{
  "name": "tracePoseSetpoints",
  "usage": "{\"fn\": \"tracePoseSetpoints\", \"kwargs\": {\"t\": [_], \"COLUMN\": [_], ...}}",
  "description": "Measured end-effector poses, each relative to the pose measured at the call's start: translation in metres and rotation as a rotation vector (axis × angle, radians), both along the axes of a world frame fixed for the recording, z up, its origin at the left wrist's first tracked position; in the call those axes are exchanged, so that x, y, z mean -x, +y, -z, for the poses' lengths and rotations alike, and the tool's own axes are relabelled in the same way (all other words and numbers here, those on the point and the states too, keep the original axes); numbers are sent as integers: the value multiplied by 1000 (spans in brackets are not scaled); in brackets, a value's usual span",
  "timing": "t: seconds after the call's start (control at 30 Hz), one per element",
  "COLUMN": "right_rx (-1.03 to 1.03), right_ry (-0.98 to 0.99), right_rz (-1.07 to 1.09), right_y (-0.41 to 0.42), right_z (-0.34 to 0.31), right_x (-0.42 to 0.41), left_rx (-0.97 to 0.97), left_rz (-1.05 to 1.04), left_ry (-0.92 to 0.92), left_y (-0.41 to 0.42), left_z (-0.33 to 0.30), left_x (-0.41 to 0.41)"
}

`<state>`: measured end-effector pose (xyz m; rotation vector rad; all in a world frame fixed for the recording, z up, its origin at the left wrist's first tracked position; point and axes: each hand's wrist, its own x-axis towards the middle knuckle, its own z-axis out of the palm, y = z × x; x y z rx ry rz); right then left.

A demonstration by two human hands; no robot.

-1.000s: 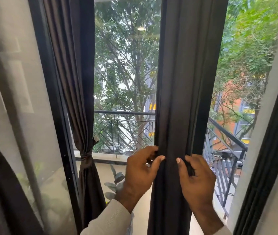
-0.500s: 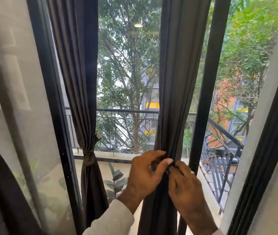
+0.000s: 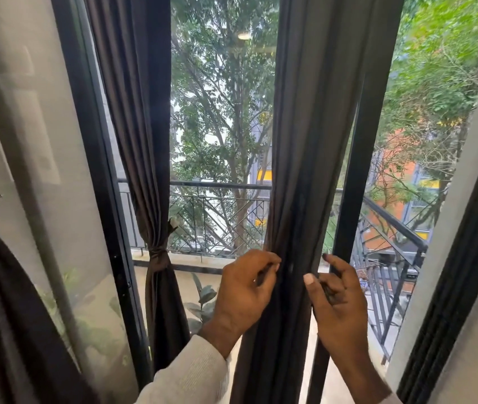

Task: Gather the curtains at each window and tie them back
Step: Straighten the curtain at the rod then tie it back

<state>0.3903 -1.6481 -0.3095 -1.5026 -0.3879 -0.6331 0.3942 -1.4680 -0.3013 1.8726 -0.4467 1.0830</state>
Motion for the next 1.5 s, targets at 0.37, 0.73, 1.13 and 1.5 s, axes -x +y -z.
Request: {"fn": "tracePoseSetpoints", "kwargs": {"t": [0.37,0.73,1.13,1.5], "right_rx": [169,194,151,379], "right_ry": [-42,49,81,-100], "right_rz": [-35,-184,-243,-212], "right_y": [6,0,-17,-23], "right_z": [4,-4,-4,4], "right_x": [-24,-39,-45,-34], "left_rx": [147,164,21,136], "left_rz": [103,117,112,162], "left_ry": [85,228,103,225], "left_y": [-8,-11,-7,-14], "left_z": [-3,-12,-11,-20], "left_x": [-3,-11,-12,-6]}}
